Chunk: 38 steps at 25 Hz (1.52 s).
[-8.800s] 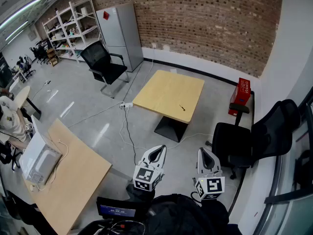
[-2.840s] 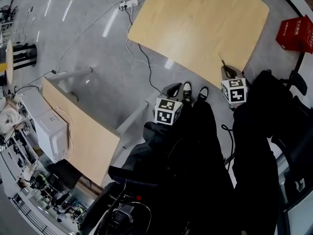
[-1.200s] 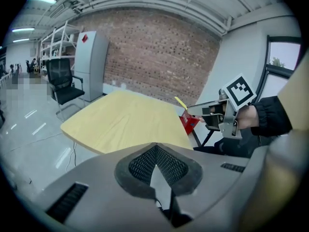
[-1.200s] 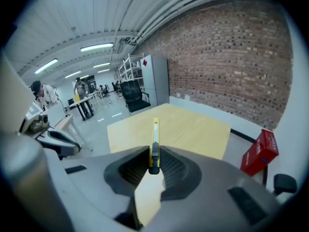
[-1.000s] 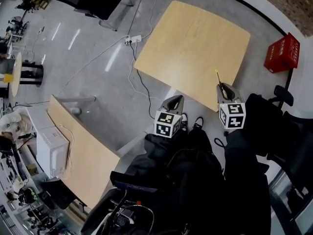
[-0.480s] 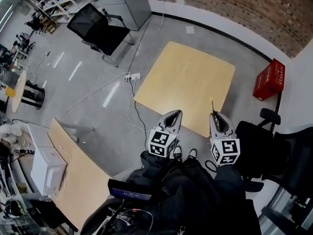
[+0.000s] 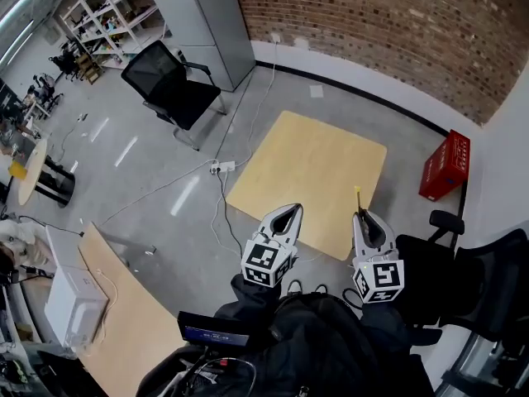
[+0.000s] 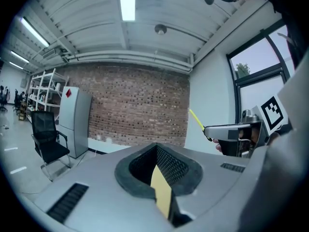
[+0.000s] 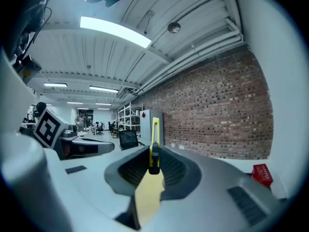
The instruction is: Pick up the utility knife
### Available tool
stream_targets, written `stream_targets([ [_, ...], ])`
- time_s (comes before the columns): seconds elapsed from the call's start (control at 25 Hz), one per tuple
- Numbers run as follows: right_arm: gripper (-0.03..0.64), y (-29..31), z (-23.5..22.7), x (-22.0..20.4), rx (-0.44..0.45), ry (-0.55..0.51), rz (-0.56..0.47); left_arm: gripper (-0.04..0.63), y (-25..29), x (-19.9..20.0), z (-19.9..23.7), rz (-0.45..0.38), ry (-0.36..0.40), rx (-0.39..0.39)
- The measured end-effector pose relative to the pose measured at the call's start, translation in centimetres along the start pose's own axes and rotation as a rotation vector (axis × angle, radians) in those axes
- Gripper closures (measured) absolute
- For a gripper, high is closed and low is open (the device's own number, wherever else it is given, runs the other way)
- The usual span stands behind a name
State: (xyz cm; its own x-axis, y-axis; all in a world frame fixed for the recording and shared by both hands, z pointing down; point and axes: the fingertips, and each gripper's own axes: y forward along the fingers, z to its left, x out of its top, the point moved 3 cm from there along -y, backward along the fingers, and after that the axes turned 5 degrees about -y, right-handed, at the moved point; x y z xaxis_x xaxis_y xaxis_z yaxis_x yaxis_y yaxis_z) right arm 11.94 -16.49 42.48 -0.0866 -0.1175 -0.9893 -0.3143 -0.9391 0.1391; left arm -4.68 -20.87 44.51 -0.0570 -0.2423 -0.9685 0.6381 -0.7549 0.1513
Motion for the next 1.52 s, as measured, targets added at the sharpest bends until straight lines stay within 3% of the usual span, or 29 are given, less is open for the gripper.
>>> stream_targets([
  [0.64,0.549,0.6,1.2,5.0,0.018,-0.072,-0.139,0.598,-0.2,4.1,0.4,-0.104,0.060,-0.003],
  [1.52,0.549,3.0,0.3,5.6,0.018,-0.095,-0.161,0.598,1.8,4.4,2.1,-0.113,0.048,0.015],
])
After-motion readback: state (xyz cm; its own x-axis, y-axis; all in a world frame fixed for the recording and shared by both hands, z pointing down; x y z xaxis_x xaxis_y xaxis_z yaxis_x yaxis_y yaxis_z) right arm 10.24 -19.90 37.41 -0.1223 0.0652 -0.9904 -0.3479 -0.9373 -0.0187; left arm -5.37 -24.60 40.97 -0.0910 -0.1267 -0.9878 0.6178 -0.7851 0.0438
